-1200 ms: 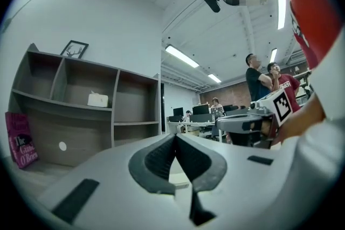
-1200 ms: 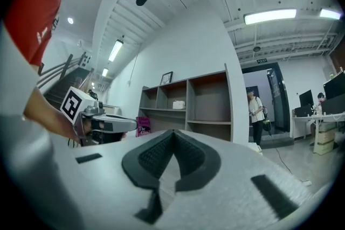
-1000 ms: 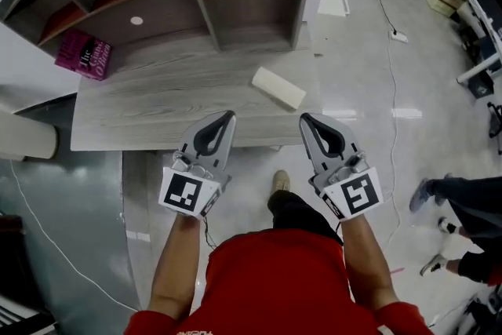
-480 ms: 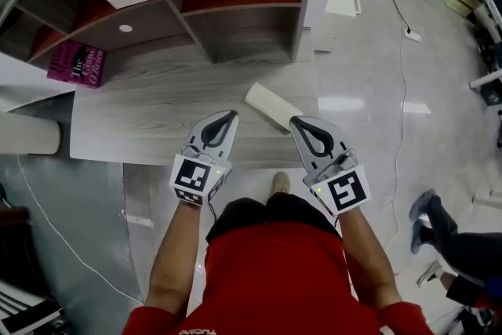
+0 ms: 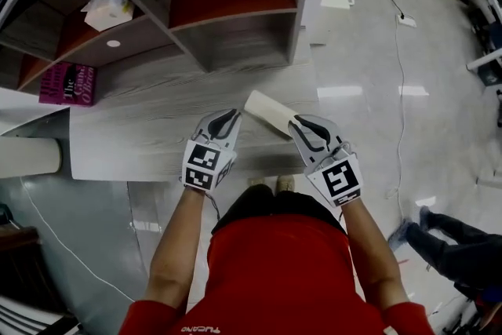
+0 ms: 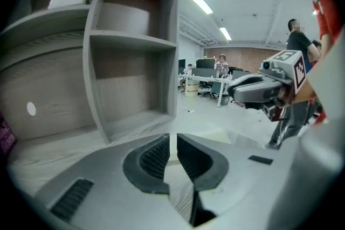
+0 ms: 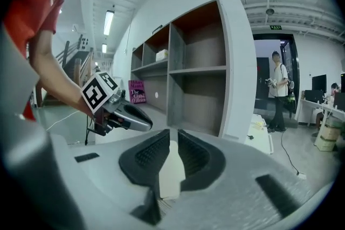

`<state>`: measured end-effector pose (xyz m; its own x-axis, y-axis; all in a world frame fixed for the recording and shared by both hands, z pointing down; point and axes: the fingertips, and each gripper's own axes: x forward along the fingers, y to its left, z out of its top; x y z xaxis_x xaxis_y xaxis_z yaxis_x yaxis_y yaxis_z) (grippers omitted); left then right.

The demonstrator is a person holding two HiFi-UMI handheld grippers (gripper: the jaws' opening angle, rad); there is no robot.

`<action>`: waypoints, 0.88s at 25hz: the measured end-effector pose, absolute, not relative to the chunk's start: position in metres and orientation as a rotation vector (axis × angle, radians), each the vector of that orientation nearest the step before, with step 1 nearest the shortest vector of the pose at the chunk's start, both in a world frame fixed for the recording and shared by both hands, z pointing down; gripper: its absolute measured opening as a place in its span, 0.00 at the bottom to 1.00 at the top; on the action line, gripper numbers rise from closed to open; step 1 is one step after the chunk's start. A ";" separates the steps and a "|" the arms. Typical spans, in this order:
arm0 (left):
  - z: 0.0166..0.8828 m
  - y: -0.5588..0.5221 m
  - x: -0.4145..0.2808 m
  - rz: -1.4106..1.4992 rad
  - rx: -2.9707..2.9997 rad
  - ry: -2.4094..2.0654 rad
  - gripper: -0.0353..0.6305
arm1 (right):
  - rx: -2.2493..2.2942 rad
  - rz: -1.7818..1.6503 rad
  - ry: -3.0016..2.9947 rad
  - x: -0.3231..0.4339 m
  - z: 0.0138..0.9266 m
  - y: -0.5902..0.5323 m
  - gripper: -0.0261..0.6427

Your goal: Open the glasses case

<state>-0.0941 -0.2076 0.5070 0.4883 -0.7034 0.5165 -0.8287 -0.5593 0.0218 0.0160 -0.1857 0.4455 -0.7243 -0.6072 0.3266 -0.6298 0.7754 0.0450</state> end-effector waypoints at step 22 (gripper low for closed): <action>0.592 -0.227 -0.087 0.971 2.345 -0.908 0.24 | 0.717 0.149 -2.273 0.013 0.558 -0.185 0.52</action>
